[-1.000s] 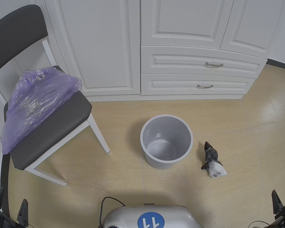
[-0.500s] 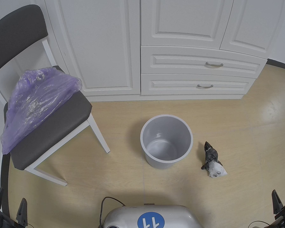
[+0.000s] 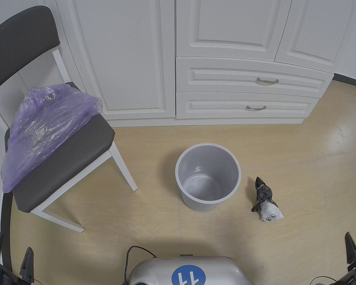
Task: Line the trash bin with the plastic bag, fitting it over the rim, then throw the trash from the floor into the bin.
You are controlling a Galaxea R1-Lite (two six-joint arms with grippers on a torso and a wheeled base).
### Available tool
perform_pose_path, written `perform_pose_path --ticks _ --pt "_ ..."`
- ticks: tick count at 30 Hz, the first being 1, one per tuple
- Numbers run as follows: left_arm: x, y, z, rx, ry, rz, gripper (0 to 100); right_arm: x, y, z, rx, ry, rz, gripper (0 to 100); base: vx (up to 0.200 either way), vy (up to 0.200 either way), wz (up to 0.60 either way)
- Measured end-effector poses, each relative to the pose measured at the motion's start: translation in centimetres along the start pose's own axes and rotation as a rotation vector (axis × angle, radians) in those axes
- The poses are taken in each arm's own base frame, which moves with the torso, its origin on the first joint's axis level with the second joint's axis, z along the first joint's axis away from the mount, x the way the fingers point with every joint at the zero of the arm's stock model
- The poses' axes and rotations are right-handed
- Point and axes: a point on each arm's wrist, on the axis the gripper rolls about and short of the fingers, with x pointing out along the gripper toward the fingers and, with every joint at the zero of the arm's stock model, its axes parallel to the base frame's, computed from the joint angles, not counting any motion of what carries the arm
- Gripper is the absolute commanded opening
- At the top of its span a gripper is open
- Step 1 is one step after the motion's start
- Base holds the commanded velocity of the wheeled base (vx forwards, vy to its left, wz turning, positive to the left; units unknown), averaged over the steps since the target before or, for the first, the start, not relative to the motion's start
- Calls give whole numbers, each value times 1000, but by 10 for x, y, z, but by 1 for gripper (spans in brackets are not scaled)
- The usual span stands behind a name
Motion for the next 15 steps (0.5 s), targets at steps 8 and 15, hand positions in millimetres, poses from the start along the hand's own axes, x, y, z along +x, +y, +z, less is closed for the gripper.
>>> perform_pose_path --ticks 8,15 --pt "-10 0 35 -66 -160 -25 100 -13 4 38 81 -115 37 100 0 0 0" --pt "-19 0 61 -62 -205 -50 100 -9 7 55 -82 -63 98 100 0 0 0"
